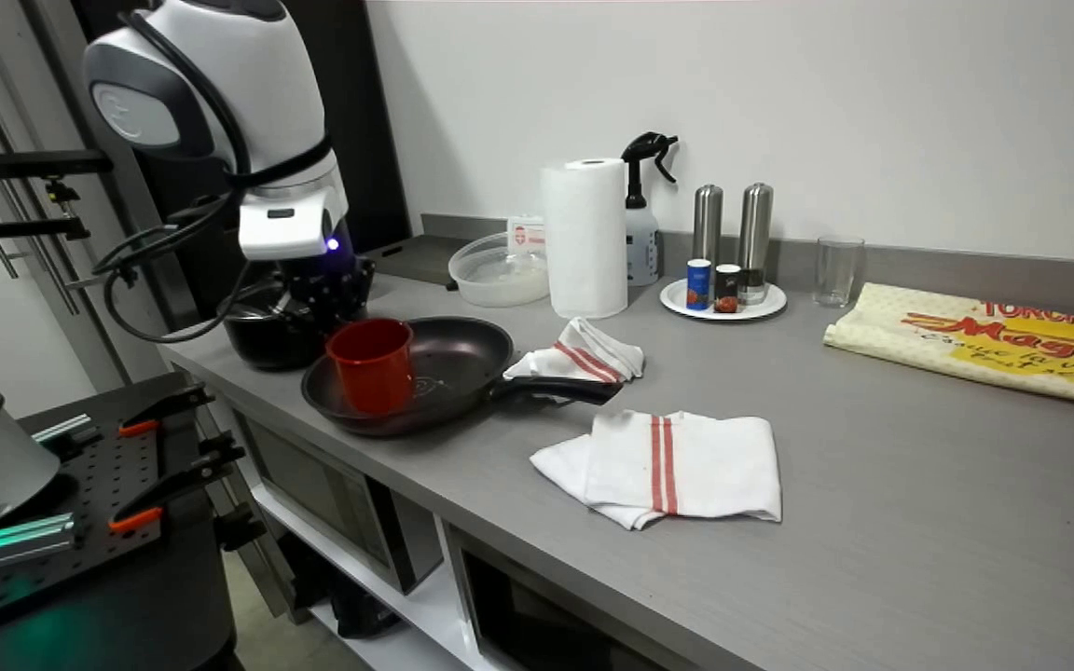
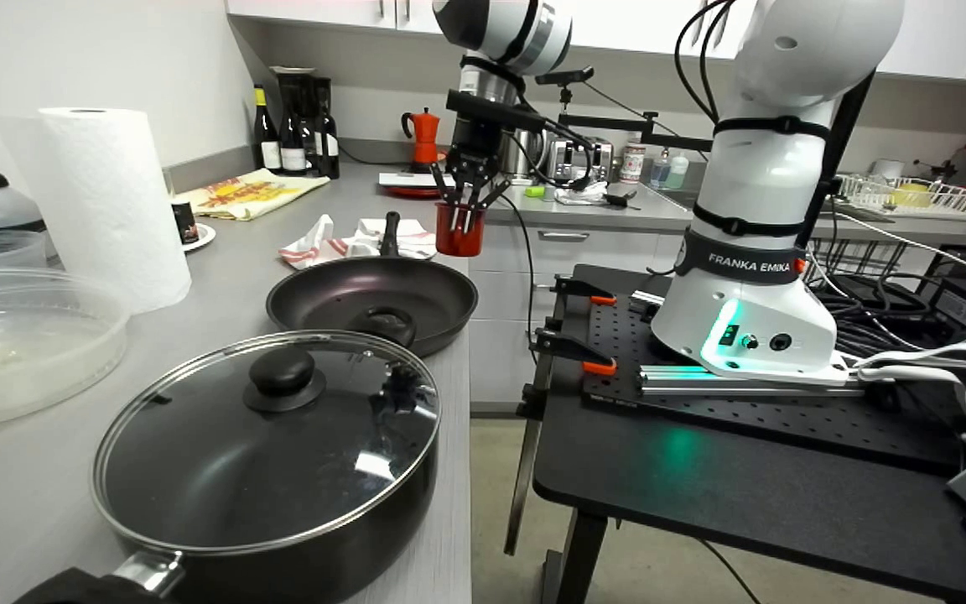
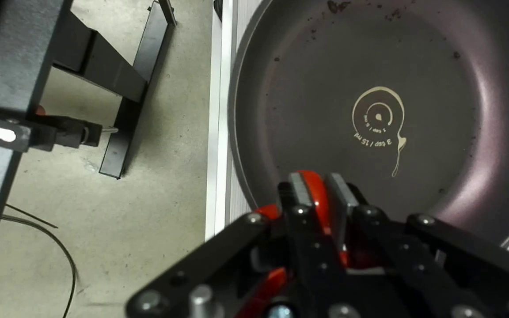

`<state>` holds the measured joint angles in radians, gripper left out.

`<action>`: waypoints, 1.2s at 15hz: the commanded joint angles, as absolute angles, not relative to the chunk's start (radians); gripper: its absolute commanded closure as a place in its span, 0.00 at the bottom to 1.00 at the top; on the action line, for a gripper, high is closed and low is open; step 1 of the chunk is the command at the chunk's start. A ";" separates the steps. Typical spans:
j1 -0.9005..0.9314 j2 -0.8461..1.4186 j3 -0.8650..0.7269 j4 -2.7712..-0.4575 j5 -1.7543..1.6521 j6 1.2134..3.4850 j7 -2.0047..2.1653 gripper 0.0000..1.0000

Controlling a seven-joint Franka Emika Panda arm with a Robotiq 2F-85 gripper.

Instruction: Move the cup to the right

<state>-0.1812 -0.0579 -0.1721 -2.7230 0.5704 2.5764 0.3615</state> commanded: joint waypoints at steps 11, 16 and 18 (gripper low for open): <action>-0.212 0.174 -0.201 -2.507 0.495 2.607 0.349 0.96; -0.211 0.247 -0.181 -2.449 0.506 2.619 0.325 0.96; -0.215 0.275 -0.170 -2.432 0.517 2.625 0.314 0.96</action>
<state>-0.2112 0.2253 -0.1872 -2.4688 0.4943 2.6025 0.3484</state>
